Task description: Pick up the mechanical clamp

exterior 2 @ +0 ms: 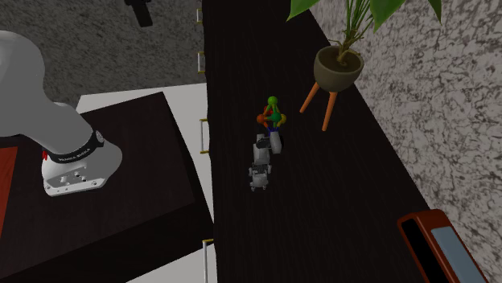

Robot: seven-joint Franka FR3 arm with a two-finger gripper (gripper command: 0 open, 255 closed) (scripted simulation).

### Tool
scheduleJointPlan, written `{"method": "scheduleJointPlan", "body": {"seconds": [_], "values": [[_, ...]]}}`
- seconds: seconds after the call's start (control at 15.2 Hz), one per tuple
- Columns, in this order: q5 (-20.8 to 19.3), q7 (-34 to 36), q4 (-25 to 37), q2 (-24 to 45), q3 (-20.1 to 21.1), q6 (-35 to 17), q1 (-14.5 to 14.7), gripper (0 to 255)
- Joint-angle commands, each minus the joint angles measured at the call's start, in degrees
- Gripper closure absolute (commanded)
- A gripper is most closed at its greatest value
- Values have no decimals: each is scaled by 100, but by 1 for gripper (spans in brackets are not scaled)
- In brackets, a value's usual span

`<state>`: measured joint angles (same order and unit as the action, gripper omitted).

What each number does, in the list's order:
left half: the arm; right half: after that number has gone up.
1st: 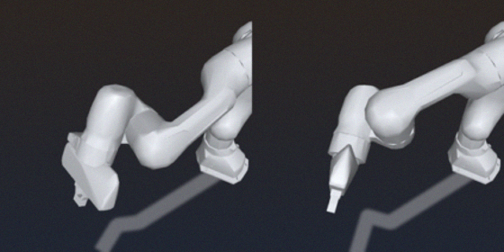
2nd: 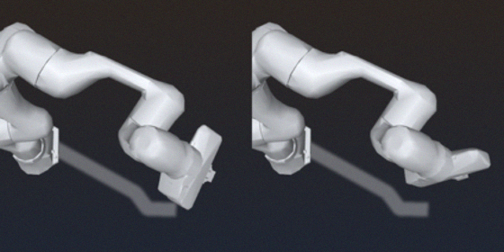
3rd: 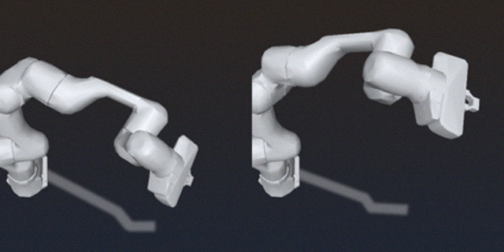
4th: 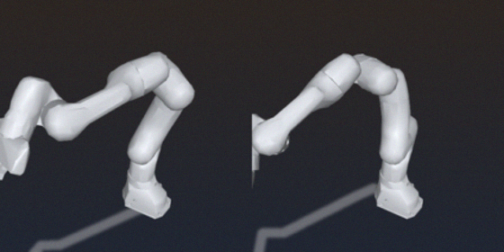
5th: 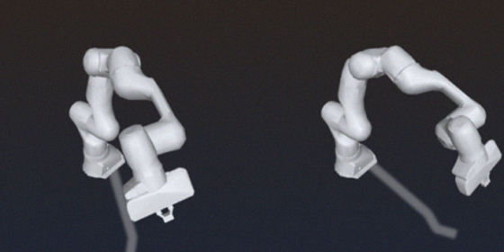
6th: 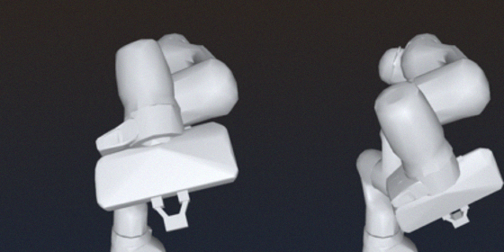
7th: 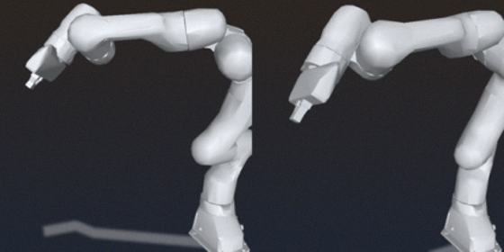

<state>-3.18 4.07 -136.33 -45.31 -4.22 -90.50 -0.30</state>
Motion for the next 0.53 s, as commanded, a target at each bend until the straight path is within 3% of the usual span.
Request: {"method": "scheduleJointPlan", "body": {"seconds": [0.0,0.46], "values": [[0,0,0,0,0,0,0,0],[-272,-421,-56,1001,-593,-1081,-200,0]]}}
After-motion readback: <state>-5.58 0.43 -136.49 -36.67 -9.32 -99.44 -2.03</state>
